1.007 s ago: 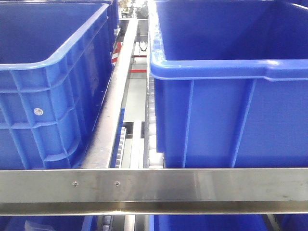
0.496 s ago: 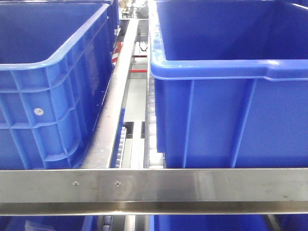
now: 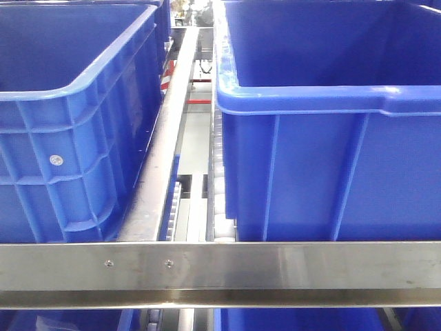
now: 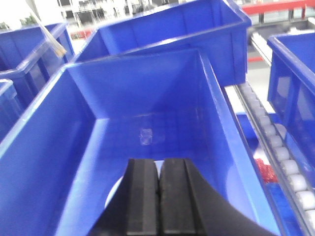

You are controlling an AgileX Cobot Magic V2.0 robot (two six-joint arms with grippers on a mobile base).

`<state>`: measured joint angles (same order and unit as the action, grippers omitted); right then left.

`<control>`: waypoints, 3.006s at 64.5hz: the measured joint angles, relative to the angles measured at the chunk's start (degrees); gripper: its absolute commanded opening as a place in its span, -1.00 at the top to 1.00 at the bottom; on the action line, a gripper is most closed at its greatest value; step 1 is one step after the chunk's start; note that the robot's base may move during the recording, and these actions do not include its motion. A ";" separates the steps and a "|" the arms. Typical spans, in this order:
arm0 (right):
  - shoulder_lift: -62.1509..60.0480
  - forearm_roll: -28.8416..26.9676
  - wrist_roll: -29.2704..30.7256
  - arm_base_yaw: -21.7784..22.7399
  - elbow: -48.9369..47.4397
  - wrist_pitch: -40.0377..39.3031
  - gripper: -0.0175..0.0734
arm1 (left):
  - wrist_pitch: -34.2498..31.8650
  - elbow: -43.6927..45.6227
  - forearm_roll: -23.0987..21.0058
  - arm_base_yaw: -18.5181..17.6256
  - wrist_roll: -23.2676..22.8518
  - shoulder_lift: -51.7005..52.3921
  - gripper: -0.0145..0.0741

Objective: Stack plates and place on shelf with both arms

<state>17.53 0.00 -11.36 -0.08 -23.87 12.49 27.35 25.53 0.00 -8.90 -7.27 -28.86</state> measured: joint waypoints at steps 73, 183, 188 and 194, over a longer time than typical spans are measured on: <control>-18.14 -2.25 -0.75 0.00 25.51 -0.36 0.55 | 0.00 0.00 0.00 0.00 0.00 0.00 0.48; -18.14 -2.45 -0.79 0.00 25.51 -0.58 0.55 | -19.92 -26.03 1.05 1.13 0.00 29.13 0.48; -18.14 -2.45 -0.79 0.00 25.51 -0.58 0.55 | -19.89 -26.03 1.05 1.13 0.00 29.13 0.48; -18.14 -2.45 -0.79 0.00 25.51 -0.58 0.55 | -20.44 -26.03 1.01 1.13 0.00 29.13 0.48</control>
<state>-0.61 -2.45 -12.16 -0.08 1.64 11.91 6.91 -0.49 1.01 -7.77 -7.27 0.27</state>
